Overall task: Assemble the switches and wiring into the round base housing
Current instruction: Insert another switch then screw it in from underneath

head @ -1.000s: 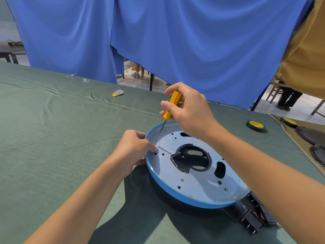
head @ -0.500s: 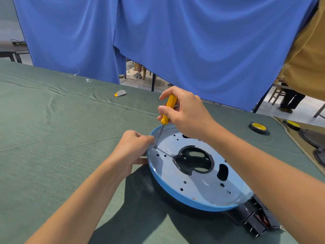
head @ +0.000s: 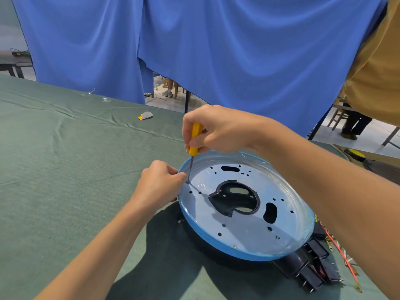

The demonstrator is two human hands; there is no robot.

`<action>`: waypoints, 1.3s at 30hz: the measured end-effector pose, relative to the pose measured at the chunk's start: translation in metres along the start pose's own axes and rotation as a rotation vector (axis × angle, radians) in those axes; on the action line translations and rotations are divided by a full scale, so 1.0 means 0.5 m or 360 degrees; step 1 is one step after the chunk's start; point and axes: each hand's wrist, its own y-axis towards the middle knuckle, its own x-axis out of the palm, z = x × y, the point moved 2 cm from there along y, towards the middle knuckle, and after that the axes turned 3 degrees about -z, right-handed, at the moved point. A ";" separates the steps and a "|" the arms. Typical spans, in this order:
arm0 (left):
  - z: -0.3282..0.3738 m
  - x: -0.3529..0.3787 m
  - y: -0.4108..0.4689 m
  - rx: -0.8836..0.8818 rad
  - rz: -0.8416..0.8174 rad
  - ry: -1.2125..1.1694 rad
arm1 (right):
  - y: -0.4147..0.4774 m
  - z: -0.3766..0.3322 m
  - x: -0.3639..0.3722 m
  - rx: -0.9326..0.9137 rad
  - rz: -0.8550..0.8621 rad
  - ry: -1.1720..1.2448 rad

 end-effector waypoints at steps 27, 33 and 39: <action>-0.009 0.006 0.007 0.0094 0.0103 0.0085 | 0.040 -0.044 -0.029 0.0256 -0.0428 -0.1085; -0.005 0.005 0.006 0.0089 0.0103 0.0085 | 0.031 -0.065 -0.023 -0.0014 -0.0319 -0.1184; -0.006 0.006 0.006 0.0085 0.0104 0.0093 | 0.046 -0.083 -0.013 -0.0066 -0.0329 -0.1145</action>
